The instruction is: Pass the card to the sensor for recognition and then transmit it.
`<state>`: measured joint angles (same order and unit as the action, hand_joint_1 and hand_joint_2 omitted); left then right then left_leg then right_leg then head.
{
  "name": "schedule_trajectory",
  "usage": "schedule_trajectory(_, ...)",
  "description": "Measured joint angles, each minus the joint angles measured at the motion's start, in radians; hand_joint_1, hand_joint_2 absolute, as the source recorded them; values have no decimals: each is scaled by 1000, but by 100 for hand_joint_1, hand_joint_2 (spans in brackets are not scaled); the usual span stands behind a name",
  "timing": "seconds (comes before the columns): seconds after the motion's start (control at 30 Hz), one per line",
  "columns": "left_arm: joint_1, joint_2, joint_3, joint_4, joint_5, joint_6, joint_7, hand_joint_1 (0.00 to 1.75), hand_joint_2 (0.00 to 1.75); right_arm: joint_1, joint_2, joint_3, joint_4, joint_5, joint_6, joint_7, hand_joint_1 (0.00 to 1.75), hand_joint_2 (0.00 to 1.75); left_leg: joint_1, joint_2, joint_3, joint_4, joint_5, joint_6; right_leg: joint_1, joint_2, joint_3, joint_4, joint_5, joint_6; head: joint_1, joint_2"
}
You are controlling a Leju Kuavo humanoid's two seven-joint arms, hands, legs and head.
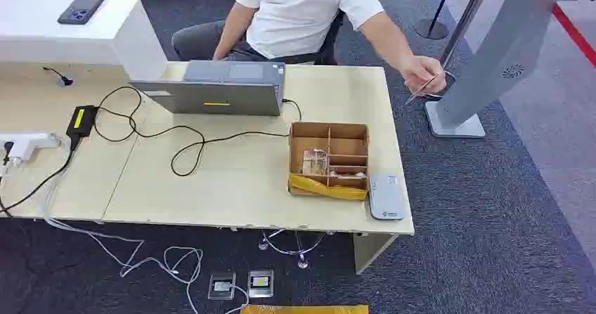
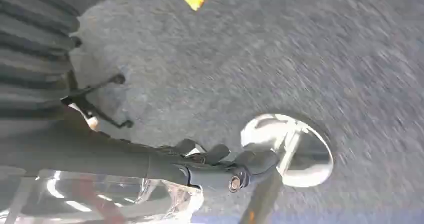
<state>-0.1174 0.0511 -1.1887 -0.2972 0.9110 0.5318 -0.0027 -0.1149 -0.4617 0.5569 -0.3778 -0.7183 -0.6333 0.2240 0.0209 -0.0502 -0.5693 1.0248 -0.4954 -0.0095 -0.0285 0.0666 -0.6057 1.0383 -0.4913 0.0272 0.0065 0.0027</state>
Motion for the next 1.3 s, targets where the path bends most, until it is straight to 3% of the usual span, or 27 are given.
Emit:
schedule_trajectory(0.1, 0, -5, 0, 2, 2, 0, -15, 0, 0, 10, -79, -80, -87, 162, -3, 25, 0, 175, 0, 0, -2, 0, 0, 1, 0, 0, 1, 0, 0, 0, 0, 0)
schedule_trajectory(0.2, 0, -10, 0, 3, 4, 0, -27, 0, 0, 41, -133, -262, -251, 493, -4, 207, 0, 175, 0, -2, -2, 0, 0, 2, 0, -3, 2, 0, 0, 1, 0, 0)
schedule_trajectory(0.27, 0, -12, 0, 3, 4, 0, -29, 0, 0, 53, -169, -350, -361, 586, -5, 292, 0, 175, 0, -3, -2, 0, 0, 2, -1, -3, 2, 0, 0, 1, 0, 0)
schedule_trajectory(0.43, 0, -19, 0, 8, 3, 1, -30, 0, 0, 56, -265, -541, -597, 699, -5, 365, 0, 175, -1, -3, 0, 0, 1, 3, -1, -4, 2, 0, 0, 1, 0, 0)
schedule_trajectory(0.6, 0, -21, 0, 11, -1, 8, -36, 0, 0, 19, -359, -652, -824, 892, -5, 421, 0, 175, -2, -3, -2, 0, 1, 3, -3, -4, 2, 0, 0, 1, 0, 0)
schedule_trajectory(0.77, -1, -22, 0, 12, -23, 25, -48, 0, 0, -127, -460, -664, -1059, 1194, 70, 459, 0, 175, -4, -3, -1, 0, 2, 5, -4, -4, 1, 1, 1, 2, 0, 0)
schedule_trajectory(0.93, -1, -28, -5, 12, -35, 26, -52, 0, 0, -274, -481, -643, -1231, 1329, 162, 465, 0, 175, -6, -7, -4, 0, 3, 5, -6, -7, -2, 2, 1, 2, -1, 0)
schedule_trajectory(1.17, -3, -33, -7, 12, -45, 28, -52, 0, 0, -478, -490, -516, -1350, 1425, 234, 455, 0, 175, -5, -8, -5, 0, 3, 5, -5, -8, -1, 2, 0, 2, 0, 0)
schedule_trajectory(1.3, -6, -33, -19, 12, -54, 29, -51, 0, 0, -624, -477, -372, -1361, 1505, 317, 414, 0, 175, -5, -6, -7, 0, 3, 5, -5, -7, -1, 2, 0, 2, 0, 0)
